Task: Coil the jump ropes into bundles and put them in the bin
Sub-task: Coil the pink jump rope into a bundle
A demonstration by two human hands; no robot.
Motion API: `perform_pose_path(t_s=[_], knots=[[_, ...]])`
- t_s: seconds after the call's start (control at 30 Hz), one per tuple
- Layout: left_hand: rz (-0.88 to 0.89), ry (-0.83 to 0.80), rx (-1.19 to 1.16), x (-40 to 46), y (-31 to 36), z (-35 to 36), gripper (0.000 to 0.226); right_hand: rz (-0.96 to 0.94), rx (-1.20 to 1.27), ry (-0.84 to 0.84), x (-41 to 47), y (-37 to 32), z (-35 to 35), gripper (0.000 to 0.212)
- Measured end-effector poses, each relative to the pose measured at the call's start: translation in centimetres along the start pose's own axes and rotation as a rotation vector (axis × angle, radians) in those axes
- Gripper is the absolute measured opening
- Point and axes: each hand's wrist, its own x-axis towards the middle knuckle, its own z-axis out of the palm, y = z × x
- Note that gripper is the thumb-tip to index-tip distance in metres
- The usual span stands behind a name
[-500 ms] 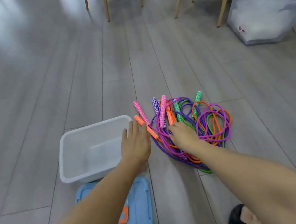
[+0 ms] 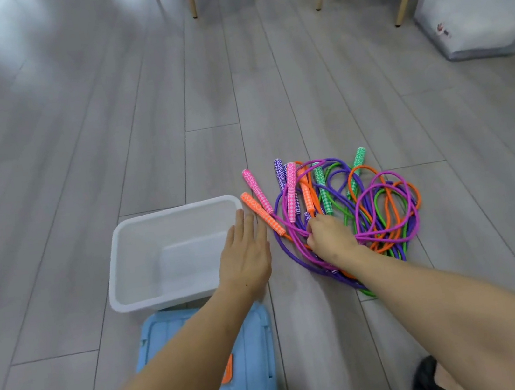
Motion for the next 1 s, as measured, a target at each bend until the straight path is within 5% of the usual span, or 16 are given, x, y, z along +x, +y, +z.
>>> perform_pose_path(t_s=[0.3, 0.53, 1.0], knots=[[0.02, -0.007, -0.015, -0.3, 0.6, -3.0, 0.047, 0.003, 0.232, 0.192, -3.1, 0.0, -4.5, 0.017], [0.103, -0.012, -0.115, 2.6, 4.0, -13.4, 0.036, -0.107, 0.322, 0.351, -4.6, -2.2, -16.6, 0.014], [0.002, 0.098, -1.154, 2.5, 9.8, -37.2, 0.023, -0.295, 0.377, 0.592, -12.5, -4.9, -39.8, 0.012]])
